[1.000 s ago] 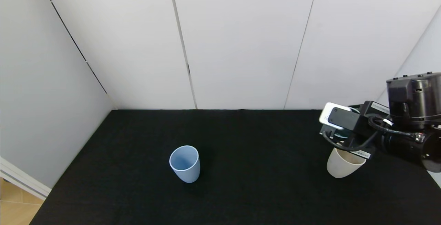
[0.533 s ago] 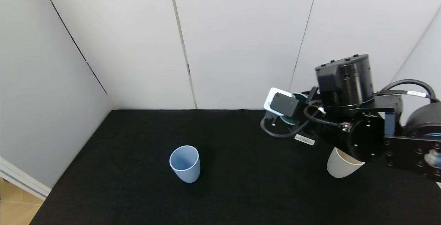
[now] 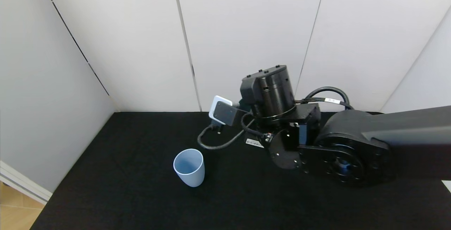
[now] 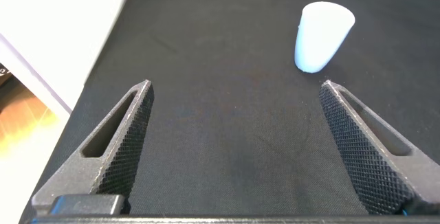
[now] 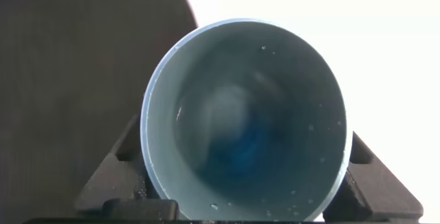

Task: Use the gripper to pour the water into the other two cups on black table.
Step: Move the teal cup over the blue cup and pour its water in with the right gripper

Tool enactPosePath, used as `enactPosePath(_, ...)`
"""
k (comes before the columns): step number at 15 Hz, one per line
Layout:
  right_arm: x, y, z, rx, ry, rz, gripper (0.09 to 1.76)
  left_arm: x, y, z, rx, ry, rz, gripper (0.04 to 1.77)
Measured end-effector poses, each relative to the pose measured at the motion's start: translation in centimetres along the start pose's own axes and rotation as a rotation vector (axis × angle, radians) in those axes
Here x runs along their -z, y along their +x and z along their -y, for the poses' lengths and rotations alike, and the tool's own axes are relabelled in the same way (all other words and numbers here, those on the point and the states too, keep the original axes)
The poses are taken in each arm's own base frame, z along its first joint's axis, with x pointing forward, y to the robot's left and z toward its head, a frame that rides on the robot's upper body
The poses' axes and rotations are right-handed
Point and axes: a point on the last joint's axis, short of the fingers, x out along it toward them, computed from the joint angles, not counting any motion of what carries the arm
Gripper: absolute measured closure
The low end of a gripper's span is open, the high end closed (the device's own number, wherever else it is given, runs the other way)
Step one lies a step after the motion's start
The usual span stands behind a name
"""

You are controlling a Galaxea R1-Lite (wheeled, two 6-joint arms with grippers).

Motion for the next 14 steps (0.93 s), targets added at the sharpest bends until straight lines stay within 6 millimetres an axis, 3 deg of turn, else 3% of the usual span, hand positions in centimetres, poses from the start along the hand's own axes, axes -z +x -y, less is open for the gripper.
enactPosePath(7,-5.2,1.8,-3.7,0.044,-0.2,0.036,0.62,0.0,0.0,0.0,0.0,0.0,0.0,0.09)
enactPosePath(14,-7.4,3.2,-7.1,0.058,-0.365,0.041,0.62,0.0,0.0,0.0,0.0,0.0,0.0,0.09)
